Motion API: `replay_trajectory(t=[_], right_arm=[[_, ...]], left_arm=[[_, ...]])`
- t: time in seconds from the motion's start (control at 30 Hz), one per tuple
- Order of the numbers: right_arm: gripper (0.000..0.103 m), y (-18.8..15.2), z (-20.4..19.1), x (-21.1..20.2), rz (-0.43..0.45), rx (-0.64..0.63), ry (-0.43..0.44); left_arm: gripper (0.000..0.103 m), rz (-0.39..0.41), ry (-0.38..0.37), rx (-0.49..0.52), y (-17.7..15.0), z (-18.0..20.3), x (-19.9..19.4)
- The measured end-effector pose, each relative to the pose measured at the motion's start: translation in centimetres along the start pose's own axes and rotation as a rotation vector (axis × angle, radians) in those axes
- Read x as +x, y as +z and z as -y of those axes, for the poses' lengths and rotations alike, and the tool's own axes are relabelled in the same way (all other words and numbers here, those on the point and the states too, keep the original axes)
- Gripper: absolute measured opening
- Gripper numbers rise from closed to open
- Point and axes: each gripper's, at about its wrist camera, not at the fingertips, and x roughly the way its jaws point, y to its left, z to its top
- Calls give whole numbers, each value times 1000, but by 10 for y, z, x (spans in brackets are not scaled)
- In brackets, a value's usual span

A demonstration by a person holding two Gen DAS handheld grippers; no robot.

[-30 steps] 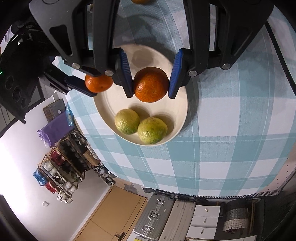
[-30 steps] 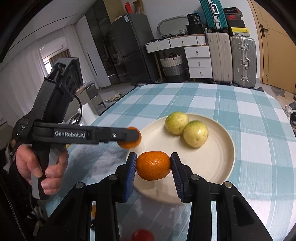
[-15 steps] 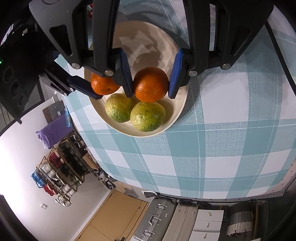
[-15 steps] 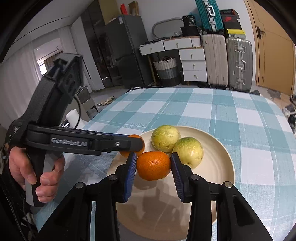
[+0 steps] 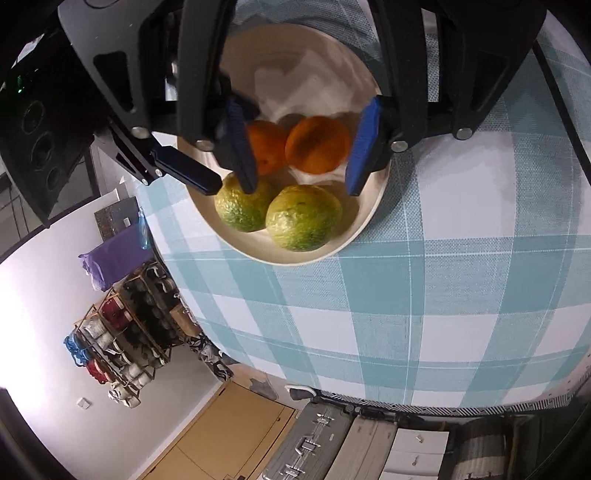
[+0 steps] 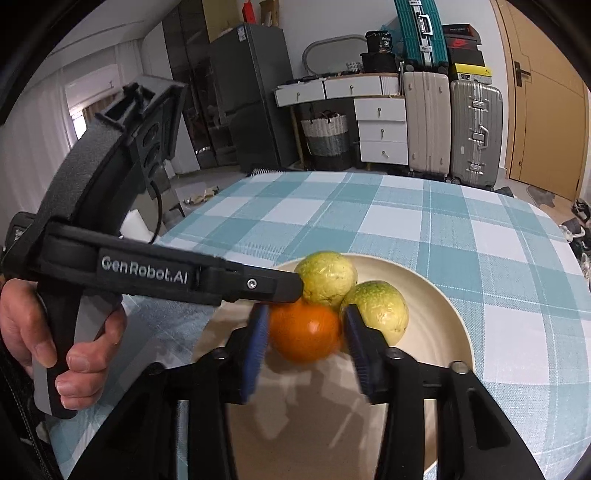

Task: Organize fruits
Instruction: 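Carry both oranges over the cream plate and lower them beside the citrus, then open both grippers to release the oranges and withdraw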

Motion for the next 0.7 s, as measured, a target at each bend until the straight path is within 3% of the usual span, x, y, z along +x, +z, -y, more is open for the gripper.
replay_trajectory(t=[0.07,0.2,0.33,0.5,0.7], right_arm=[[64,1,1,-4,8,0,25],[73,-1,4,-22,40,-3,-9],[82,-6,9,-43,68,18,-26],[84,-13,10,-63,85,30,-52],[94,-19,5,-85,118,38,-66]], left_arm=[[48,11,0,6,0,3,-6],[63,37,5,6,-4,8,-21],[64,61,6,-9,-11,8,-38],[65,80,20,-19,-26,9,-58],[71,116,78,7,-48,17,-84]])
